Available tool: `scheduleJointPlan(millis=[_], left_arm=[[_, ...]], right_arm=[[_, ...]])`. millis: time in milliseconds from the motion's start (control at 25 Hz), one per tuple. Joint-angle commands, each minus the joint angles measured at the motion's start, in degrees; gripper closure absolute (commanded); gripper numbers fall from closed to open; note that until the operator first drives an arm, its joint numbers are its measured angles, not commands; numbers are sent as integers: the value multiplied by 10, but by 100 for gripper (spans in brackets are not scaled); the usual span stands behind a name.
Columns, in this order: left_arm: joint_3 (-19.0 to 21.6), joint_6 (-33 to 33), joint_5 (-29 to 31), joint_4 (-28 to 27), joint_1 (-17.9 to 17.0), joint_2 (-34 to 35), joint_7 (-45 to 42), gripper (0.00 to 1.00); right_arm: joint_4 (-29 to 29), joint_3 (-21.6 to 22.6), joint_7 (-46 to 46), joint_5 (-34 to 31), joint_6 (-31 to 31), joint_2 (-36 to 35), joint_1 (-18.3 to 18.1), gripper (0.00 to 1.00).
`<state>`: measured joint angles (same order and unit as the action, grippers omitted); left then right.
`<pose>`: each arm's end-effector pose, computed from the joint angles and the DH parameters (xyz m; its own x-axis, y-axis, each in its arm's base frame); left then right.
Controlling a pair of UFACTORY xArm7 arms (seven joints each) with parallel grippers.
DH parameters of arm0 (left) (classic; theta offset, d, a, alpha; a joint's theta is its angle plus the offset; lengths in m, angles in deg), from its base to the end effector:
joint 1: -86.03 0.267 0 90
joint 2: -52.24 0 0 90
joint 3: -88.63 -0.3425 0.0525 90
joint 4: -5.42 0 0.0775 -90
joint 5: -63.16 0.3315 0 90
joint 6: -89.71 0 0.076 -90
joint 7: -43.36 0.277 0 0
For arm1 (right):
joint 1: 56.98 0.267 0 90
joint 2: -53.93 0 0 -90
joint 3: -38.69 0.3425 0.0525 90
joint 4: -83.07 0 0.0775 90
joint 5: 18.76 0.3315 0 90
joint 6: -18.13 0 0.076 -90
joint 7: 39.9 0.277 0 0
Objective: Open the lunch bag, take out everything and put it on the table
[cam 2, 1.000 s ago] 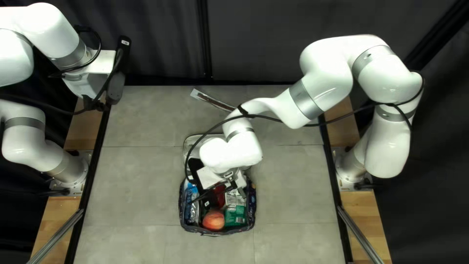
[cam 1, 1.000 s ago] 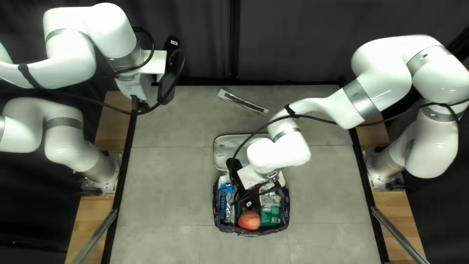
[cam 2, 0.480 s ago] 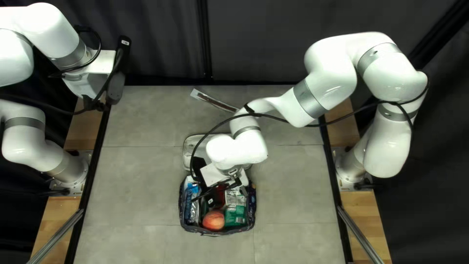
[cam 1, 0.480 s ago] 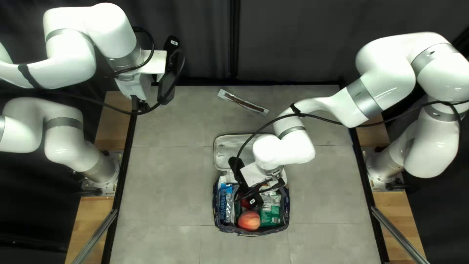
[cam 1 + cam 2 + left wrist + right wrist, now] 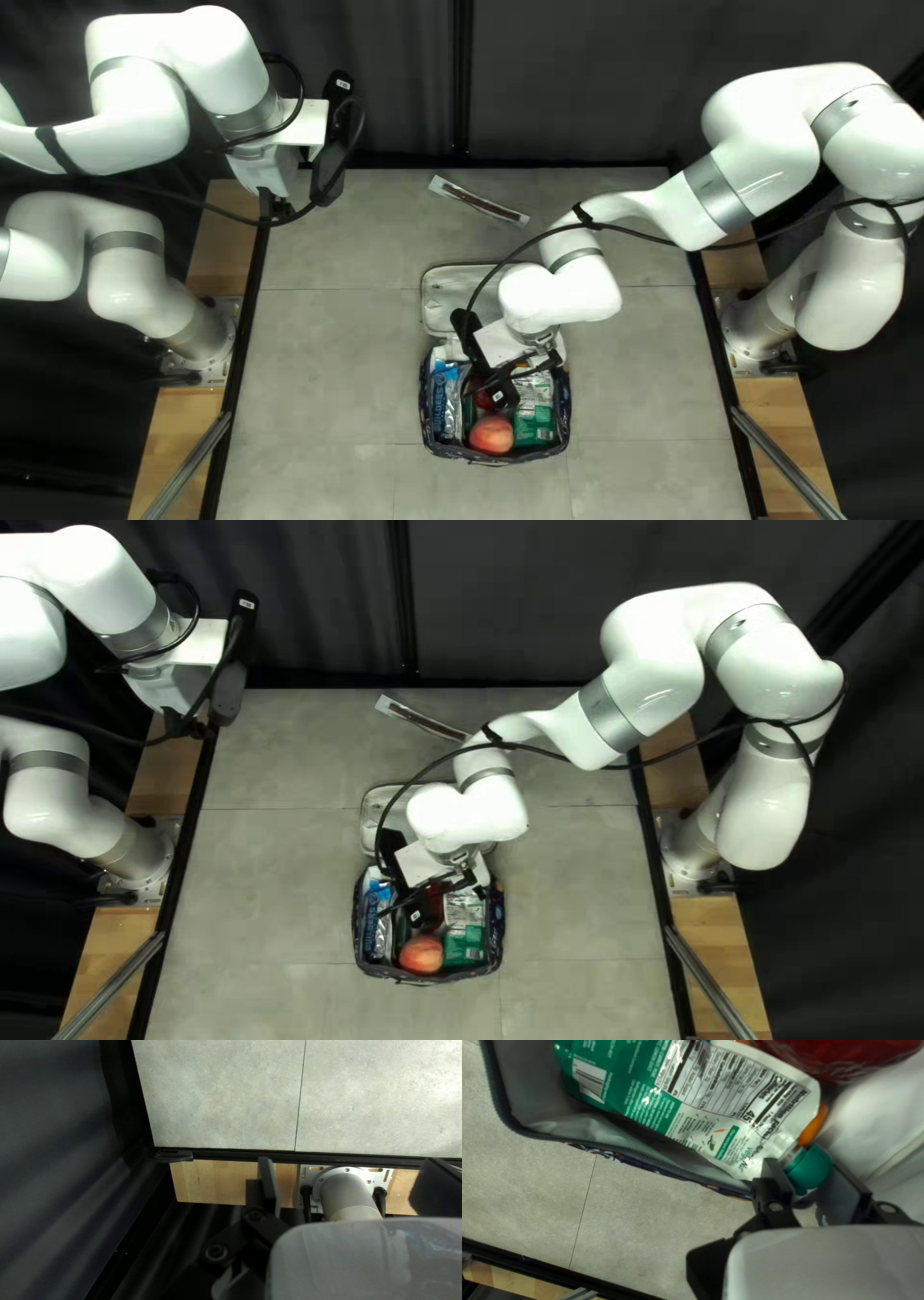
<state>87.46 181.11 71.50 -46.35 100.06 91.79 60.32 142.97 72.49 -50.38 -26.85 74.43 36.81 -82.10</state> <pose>0.2091 0.0991 0.3749 0.9988 -0.0294 -0.0398 -0.0342 -0.9914 -0.1260 0.4475 0.0561 0.1215 0.8988 0.4077 -0.1608 0.3973 -0.9129 -0.0939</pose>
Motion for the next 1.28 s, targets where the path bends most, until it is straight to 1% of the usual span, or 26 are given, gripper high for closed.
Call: scheduleJointPlan(millis=[40,280,520,720,1040,1160,1280], left_arm=[[0,0,0,0,0,0,0,0],[0,0,0,0,0,0,0,0],[0,0,0,0,0,0,0,0],[0,0,0,0,0,0,0,0],[0,0,0,0,0,0,0,0],[0,0,0,0,0,0,0,0],[0,0,0,0,0,0,0,0]], right_arm=[[-8,2,13,-10,1,12,8,100],[1,15,73,-22,50,60,31,100],[5,14,98,-36,69,86,34,100],[22,15,119,-50,108,110,37,100],[128,14,142,-78,242,108,43,100],[147,9,152,-89,274,108,40,100],[147,-1,158,-95,288,116,30,100]])
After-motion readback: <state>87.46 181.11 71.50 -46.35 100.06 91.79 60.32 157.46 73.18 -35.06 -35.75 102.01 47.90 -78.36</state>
